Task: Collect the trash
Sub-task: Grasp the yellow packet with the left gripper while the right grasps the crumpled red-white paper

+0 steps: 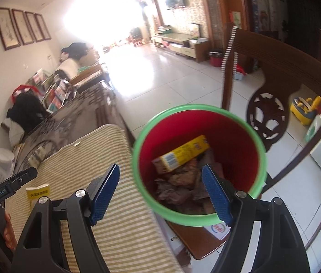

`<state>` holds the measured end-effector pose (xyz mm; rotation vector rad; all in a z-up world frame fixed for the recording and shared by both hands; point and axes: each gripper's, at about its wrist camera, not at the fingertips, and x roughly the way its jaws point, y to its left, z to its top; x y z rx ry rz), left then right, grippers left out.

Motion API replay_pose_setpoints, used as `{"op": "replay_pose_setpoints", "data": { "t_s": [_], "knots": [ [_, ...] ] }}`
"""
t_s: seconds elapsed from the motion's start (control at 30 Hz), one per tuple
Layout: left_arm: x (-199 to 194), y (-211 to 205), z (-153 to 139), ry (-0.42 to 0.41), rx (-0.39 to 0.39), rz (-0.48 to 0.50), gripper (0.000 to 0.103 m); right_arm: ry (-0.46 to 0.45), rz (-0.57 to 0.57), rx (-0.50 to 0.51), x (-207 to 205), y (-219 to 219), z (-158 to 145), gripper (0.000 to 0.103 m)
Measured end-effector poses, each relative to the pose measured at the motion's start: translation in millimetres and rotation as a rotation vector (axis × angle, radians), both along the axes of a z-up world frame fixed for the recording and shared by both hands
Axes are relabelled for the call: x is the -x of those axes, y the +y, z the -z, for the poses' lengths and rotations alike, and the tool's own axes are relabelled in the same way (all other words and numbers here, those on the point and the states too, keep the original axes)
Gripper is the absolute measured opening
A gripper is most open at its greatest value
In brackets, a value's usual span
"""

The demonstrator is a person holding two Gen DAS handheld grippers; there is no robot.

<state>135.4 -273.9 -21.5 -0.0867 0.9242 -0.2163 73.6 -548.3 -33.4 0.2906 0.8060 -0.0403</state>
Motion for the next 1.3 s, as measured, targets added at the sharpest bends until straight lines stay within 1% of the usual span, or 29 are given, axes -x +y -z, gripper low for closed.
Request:
{"op": "replay_pose_setpoints", "data": {
  "t_s": [0.03, 0.1, 0.2, 0.23, 0.37, 0.5, 0.57, 0.6, 0.63, 0.7, 0.73, 0.8, 0.93, 1.03, 1.13, 1.3],
  "knots": [
    [3, 19, 3, 0.004, -0.004, -0.027, 0.085, 0.003, -0.017, 0.003, -3, 10, 1, 0.073],
    [9, 43, 11, 0.019, -0.019, -0.062, 0.085, 0.011, -0.049, 0.009, -6, 30, 3, 0.073],
    [19, 81, 36, 0.084, -0.032, -0.106, 0.085, 0.025, -0.087, 0.017, -8, 58, 7, 0.073],
    [23, 87, 40, 0.095, -0.032, -0.111, 0.085, 0.035, -0.101, 0.017, -7, 69, 9, 0.073],
    [31, 101, 63, 0.149, -0.054, -0.076, 0.085, 0.063, -0.124, 0.016, -4, 101, 17, 0.073],
    [21, 102, 73, 0.188, -0.02, -0.016, 0.085, 0.078, -0.131, 0.005, 1, 129, 19, 0.073],
    [14, 105, 81, 0.199, -0.019, 0.0, 0.08, 0.082, -0.134, 0.005, 3, 143, 18, 0.073],
    [11, 106, 85, 0.214, -0.017, 0.008, 0.069, 0.085, -0.136, 0.006, 5, 150, 18, 0.073],
    [8, 109, 92, 0.243, -0.002, 0.021, 0.056, 0.087, -0.139, 0.008, 7, 158, 18, 0.073],
    [8, 112, 94, 0.261, 0.007, 0.02, 0.05, 0.087, -0.142, 0.011, 10, 168, 17, 0.073],
    [10, 117, 92, 0.254, 0.012, 0.024, 0.044, 0.087, -0.144, 0.014, 12, 174, 16, 0.073],
    [14, 126, 86, 0.243, 0.013, 0.033, 0.04, 0.089, -0.145, 0.015, 15, 183, 17, 0.073],
    [24, 149, 81, 0.217, -0.014, 0.024, 0.04, 0.109, -0.155, 0.002, 13, 202, 21, 0.073],
    [30, 175, 82, 0.227, -0.024, -0.013, 0.04, 0.123, -0.185, -0.004, 7, 219, 26, 0.074],
    [37, 202, 84, 0.246, -0.032, -0.062, 0.04, 0.155, -0.234, -0.013, -5, 239, 37, 0.075],
    [50, 235, 90, 0.263, -0.023, -0.132, 0.041, 0.197, -0.303, 0.036, -28, 274, 59, 0.075]
  ]
}}
